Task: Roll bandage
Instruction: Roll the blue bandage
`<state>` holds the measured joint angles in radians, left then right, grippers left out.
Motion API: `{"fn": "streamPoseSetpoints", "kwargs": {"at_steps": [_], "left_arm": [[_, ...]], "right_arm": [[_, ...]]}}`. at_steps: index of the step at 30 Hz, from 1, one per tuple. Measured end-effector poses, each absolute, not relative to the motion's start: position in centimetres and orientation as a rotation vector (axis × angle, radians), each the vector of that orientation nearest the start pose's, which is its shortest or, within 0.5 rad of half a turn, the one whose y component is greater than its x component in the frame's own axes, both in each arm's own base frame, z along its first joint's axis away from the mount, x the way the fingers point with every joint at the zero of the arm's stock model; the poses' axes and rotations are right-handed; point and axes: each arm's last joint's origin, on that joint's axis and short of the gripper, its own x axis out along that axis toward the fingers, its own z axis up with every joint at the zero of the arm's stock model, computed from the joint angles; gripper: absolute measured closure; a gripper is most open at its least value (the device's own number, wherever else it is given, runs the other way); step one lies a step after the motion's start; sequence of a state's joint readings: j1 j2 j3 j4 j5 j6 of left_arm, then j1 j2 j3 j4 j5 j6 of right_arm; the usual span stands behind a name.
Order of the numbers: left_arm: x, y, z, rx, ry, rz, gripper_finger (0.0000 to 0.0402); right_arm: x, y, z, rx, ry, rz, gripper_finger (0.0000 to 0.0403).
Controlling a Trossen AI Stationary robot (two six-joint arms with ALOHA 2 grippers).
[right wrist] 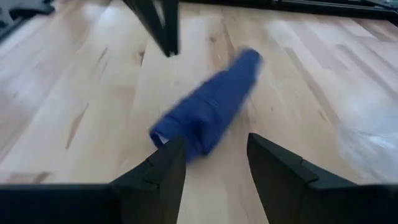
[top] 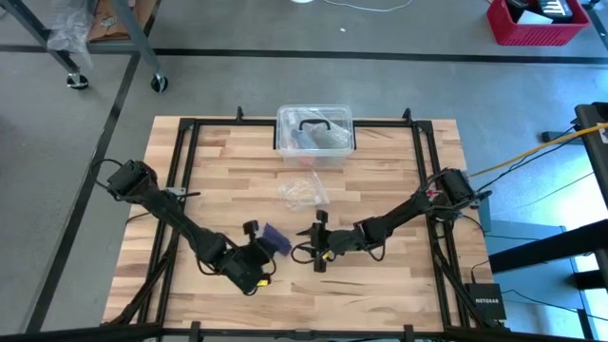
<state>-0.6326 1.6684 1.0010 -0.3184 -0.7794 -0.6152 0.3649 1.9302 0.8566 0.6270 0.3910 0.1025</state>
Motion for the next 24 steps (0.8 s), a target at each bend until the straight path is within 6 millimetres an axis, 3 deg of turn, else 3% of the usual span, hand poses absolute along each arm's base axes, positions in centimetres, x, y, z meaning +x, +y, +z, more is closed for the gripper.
{"fn": "streamPoseSetpoints", "kwargs": {"at_steps": [4, 9, 14, 18, 24], "left_arm": [[28.8, -16.8, 20.2, 0.112, 0.591, 0.383, 0.0396], [29.4, -14.5, 19.3, 0.126, 0.641, 0.456, 0.0396], [29.4, -13.4, 18.3, 0.086, 0.712, 0.426, 0.0396], [28.8, -13.2, 17.1, -0.011, 0.81, 0.345, 0.0396], [27.6, -15.4, 16.8, -0.056, 0.82, 0.278, 0.0396]], "right_arm": [[35.8, 12.2, 11.5, -0.038, 0.371, -0.036, 0.0228], [37.2, 12.9, 10.5, -0.037, 0.384, -0.009, 0.0228], [37.6, 13.7, 10.5, -0.037, 0.38, 0.005, 0.0228], [37.6, 14.0, 10.7, -0.042, 0.373, 0.016, 0.0228], [37.5, 14.1, 10.4, -0.005, 0.4, 0.01, 0.0228]]}}
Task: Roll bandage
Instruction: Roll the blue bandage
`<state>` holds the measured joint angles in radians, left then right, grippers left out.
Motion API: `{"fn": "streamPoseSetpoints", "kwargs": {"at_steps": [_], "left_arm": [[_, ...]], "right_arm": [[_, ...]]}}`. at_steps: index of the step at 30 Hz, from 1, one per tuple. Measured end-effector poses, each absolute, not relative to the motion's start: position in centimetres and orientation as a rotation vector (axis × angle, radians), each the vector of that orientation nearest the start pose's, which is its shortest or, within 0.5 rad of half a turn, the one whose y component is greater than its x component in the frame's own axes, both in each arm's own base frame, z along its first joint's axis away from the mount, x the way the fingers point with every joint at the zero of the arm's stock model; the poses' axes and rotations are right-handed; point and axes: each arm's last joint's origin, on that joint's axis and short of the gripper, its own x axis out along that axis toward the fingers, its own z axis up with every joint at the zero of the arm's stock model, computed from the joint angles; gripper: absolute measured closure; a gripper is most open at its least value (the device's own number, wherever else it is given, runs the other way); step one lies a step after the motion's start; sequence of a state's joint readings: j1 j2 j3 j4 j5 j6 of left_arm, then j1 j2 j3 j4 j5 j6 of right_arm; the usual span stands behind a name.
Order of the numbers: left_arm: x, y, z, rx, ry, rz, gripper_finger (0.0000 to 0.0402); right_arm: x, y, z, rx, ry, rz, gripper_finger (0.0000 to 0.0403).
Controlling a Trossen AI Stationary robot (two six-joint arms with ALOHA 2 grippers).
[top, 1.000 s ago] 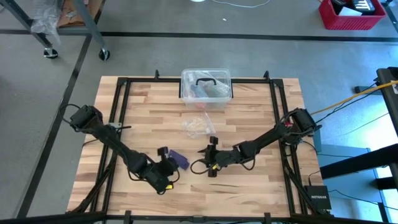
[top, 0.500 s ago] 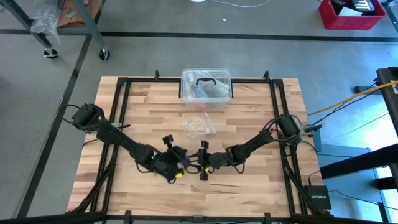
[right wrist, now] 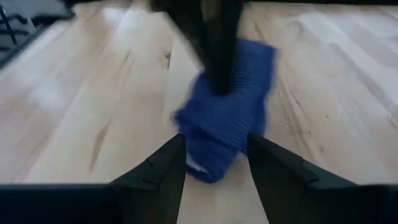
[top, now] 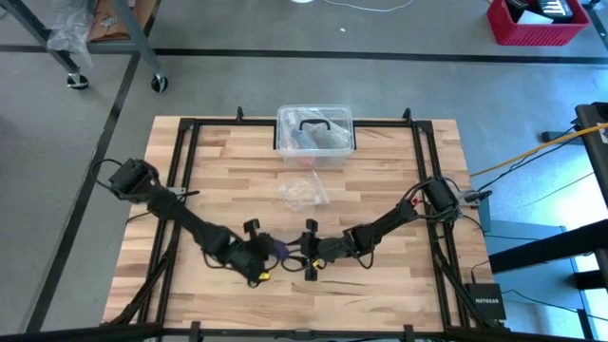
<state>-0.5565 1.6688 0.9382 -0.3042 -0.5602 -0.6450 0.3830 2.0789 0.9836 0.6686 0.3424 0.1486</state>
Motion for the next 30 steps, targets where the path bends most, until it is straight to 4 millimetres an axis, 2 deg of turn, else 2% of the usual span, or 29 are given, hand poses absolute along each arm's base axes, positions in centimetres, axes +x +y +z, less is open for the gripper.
{"fn": "streamPoseSetpoints", "kwargs": {"at_steps": [7, 14, 19, 21, 26, 30], "left_arm": [[26.5, -17.1, 16.8, -0.079, 0.809, 0.25, 0.0396], [26.3, -17.8, 16.0, -0.079, 0.82, 0.25, 0.0396], [26.3, -18.2, 15.6, -0.074, 0.823, 0.242, 0.0396], [26.4, -18.2, 16.2, -0.068, 0.818, 0.239, 0.0396], [26.7, -18.5, 19.8, -0.054, 0.763, 0.192, 0.0396], [26.3, -17.7, 20.5, 0.019, 0.748, 0.251, 0.0396]], "right_arm": [[37.5, 15.0, 11.2, 0.033, 0.323, 0.076, 0.0228], [38.3, 14.9, 8.8, 0.034, 0.364, 0.047, 0.0228], [39.1, 15.2, 8.3, 0.012, 0.385, 0.047, 0.0228], [39.1, 15.2, 8.2, -0.002, 0.404, 0.035, 0.0228], [39.0, 15.1, 7.9, -0.014, 0.423, 0.016, 0.0228], [39.1, 15.1, 7.9, -0.014, 0.423, 0.015, 0.0228]]}}
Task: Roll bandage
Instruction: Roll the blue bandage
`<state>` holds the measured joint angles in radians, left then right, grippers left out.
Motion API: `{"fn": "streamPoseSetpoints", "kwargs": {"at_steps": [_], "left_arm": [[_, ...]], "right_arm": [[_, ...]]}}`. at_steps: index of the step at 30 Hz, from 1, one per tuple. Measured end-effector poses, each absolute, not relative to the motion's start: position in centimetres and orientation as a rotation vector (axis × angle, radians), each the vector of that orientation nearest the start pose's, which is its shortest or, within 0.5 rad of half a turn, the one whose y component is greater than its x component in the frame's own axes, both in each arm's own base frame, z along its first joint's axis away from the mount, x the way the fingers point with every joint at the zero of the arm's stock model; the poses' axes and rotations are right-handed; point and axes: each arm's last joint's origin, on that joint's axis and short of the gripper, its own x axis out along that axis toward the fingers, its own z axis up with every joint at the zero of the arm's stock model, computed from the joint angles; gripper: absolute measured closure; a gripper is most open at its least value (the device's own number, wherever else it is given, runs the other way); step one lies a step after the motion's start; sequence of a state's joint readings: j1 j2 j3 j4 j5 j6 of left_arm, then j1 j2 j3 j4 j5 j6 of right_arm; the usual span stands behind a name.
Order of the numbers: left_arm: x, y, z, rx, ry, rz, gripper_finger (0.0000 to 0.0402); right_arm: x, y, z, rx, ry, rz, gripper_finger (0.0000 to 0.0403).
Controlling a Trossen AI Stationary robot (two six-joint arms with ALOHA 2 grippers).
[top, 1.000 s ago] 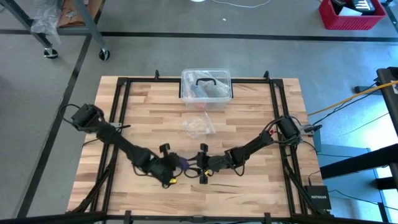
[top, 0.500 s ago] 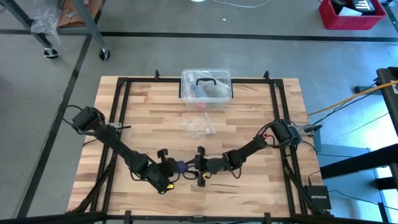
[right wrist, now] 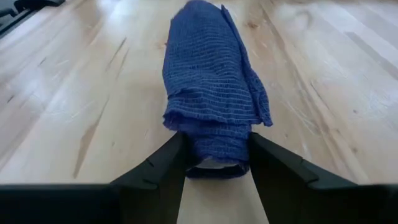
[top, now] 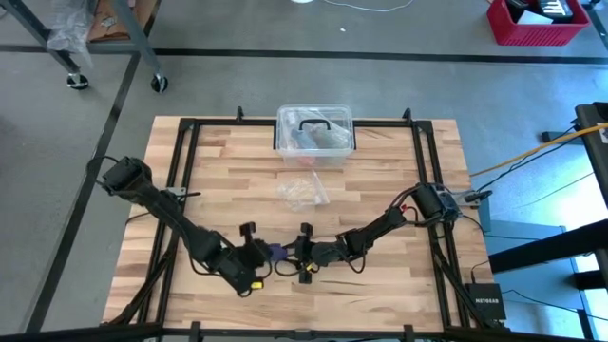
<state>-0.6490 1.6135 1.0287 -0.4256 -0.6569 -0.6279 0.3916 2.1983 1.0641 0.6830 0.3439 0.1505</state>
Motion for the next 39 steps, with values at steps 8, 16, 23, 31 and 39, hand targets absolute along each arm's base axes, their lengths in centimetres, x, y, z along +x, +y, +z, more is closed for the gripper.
{"fn": "streamPoseSetpoints", "kwargs": {"at_steps": [8, 16, 23, 31, 39], "left_arm": [[27.0, -14.4, 19.0, -0.044, 0.854, 0.456, 0.0389], [28.5, -11.8, 18.7, -0.237, 1.003, 0.366, 0.0293], [29.5, -9.8, 17.3, -0.421, 1.068, 0.172, 0.0235], [29.5, -9.4, 16.7, -0.474, 1.092, 0.082, 0.024], [29.4, -10.3, 16.8, -0.438, 1.076, 0.027, 0.0301]], "right_arm": [[39.0, 15.1, 7.9, -0.014, 0.425, 0.017, 0.0228], [39.0, 15.1, 7.9, -0.015, 0.427, 0.019, 0.0228], [39.0, 15.1, 7.9, -0.015, 0.427, 0.02, 0.0228], [39.0, 15.1, 7.9, -0.015, 0.422, 0.023, 0.0228], [39.0, 15.1, 7.9, -0.015, 0.417, 0.016, 0.0228]]}}
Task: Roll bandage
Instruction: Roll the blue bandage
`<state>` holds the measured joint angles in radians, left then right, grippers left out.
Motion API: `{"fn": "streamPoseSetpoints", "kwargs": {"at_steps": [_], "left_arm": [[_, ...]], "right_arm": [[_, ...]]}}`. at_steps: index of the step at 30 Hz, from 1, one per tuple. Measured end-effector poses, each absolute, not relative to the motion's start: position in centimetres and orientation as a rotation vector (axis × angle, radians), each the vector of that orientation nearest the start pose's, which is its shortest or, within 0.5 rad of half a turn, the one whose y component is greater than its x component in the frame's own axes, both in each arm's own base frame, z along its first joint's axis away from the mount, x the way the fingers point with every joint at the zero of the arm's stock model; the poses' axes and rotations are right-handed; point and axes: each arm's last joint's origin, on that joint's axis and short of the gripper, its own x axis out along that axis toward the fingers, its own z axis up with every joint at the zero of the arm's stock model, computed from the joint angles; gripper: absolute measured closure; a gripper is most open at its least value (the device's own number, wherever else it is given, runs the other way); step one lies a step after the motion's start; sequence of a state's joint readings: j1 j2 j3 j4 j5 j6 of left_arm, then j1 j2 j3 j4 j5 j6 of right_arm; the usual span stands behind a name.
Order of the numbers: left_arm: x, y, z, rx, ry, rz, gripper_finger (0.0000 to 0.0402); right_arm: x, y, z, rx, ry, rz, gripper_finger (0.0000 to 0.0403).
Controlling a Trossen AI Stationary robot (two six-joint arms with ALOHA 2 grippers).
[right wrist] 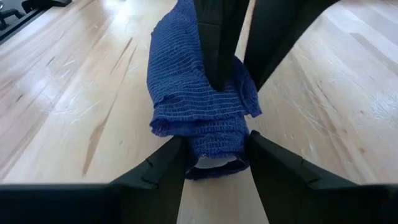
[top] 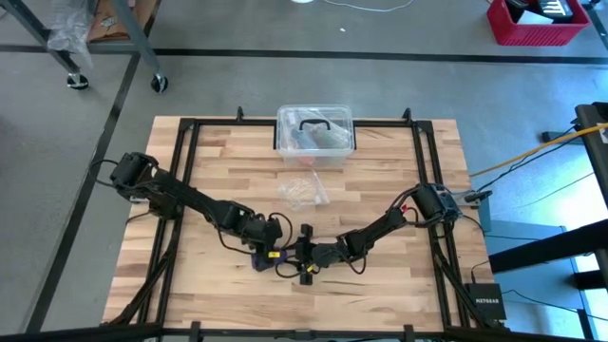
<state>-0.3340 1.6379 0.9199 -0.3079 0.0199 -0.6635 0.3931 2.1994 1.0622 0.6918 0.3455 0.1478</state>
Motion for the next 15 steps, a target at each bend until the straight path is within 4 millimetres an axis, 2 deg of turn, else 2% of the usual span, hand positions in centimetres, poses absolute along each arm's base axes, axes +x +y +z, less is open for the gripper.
{"fn": "streamPoseSetpoints", "kwargs": {"at_steps": [9, 12, 15], "left_arm": [[29.5, -10.3, 16.9, -0.39, 1.068, -0.005, 0.0366], [29.3, -10.7, 17.0, -0.34, 1.057, -0.015, 0.0391], [29.3, -11.5, 17.4, -0.288, 1.041, -0.012, 0.0397]], "right_arm": [[39.0, 15.1, 7.9, -0.015, 0.418, 0.014, 0.0228], [39.0, 15.1, 7.9, -0.015, 0.418, 0.013, 0.0228], [39.0, 15.1, 7.9, -0.016, 0.419, 0.012, 0.0228]]}}
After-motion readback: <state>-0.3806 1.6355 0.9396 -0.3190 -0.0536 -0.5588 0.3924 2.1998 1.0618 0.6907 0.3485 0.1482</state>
